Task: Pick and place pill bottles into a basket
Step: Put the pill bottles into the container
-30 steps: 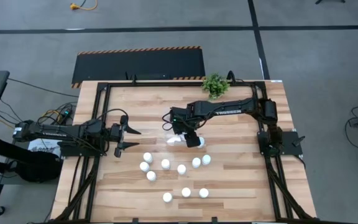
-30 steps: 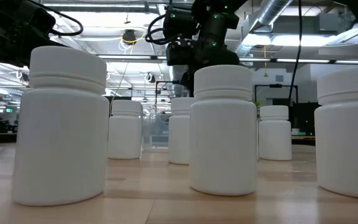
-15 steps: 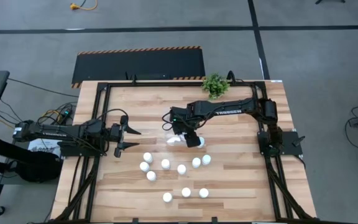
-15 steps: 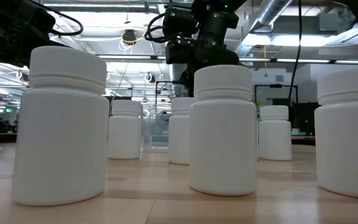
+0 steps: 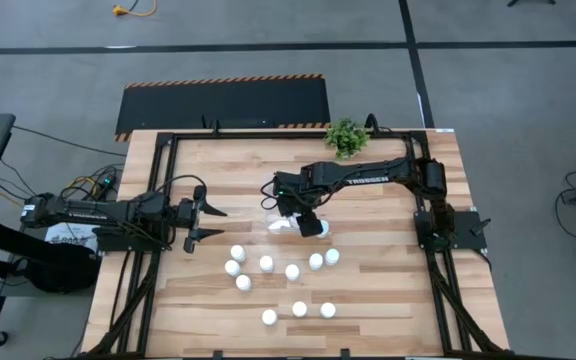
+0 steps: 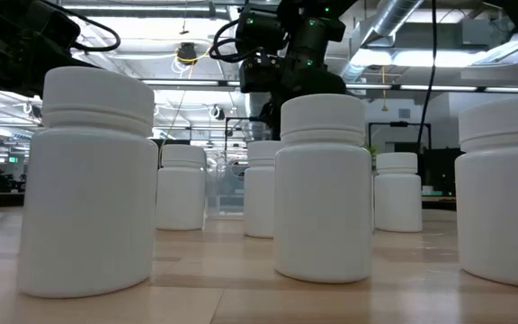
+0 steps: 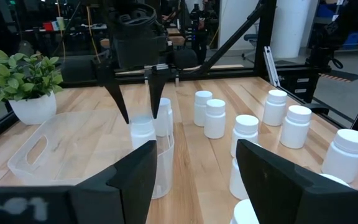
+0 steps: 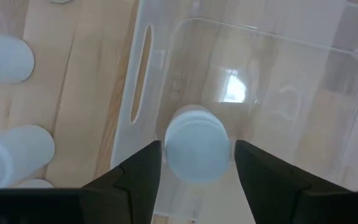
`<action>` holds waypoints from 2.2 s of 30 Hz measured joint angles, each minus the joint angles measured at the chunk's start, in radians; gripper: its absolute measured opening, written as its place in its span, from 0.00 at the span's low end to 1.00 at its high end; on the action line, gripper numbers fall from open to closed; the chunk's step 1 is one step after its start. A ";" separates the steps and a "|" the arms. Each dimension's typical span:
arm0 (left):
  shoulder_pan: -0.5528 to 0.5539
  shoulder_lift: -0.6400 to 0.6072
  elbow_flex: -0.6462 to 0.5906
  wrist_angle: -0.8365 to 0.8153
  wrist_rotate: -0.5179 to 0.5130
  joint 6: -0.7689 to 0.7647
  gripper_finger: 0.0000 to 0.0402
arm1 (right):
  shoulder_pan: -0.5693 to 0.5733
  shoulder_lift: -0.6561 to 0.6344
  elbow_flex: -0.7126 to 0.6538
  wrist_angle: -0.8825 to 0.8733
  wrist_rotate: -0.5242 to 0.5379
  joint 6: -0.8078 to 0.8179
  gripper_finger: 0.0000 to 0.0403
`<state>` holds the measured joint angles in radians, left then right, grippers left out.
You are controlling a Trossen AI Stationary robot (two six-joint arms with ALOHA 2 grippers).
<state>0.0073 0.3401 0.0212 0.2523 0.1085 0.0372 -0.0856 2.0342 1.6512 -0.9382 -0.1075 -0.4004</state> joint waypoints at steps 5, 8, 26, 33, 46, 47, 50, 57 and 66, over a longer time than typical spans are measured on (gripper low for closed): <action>0.000 0.000 0.000 0.000 0.000 0.000 0.53 | 0.000 0.000 0.000 0.000 0.001 0.000 0.48; 0.000 0.000 0.000 0.000 0.000 0.000 0.53 | 0.000 0.000 0.000 0.000 0.001 0.000 0.48; 0.000 0.000 0.000 -0.002 0.000 -0.018 0.53 | 0.007 -0.008 0.216 -0.334 0.106 0.049 0.57; 0.000 0.000 0.000 -0.002 0.000 -0.022 0.53 | 0.021 -0.008 0.221 -0.488 0.052 0.175 0.57; 0.000 0.000 0.000 -0.001 0.000 -0.028 0.53 | 0.081 -0.008 0.221 -0.473 0.030 0.237 0.57; 0.000 0.000 0.000 -0.001 0.000 -0.032 0.53 | 0.082 -0.008 0.221 -0.474 0.030 0.243 0.57; 0.000 0.000 0.000 -0.001 0.000 -0.042 0.53 | 0.081 -0.010 0.221 -0.490 0.029 0.251 0.57; 0.000 0.000 0.000 0.002 -0.002 -0.053 0.53 | 0.086 -0.138 0.053 -0.405 0.027 0.297 0.57; 0.000 0.000 0.000 0.009 0.025 -0.029 0.53 | 0.085 -0.345 -0.183 -0.183 0.059 0.420 0.57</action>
<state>0.0071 0.3405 0.0212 0.2611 0.1334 0.0081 -0.0002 1.6895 1.4682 -1.1208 -0.0485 0.0201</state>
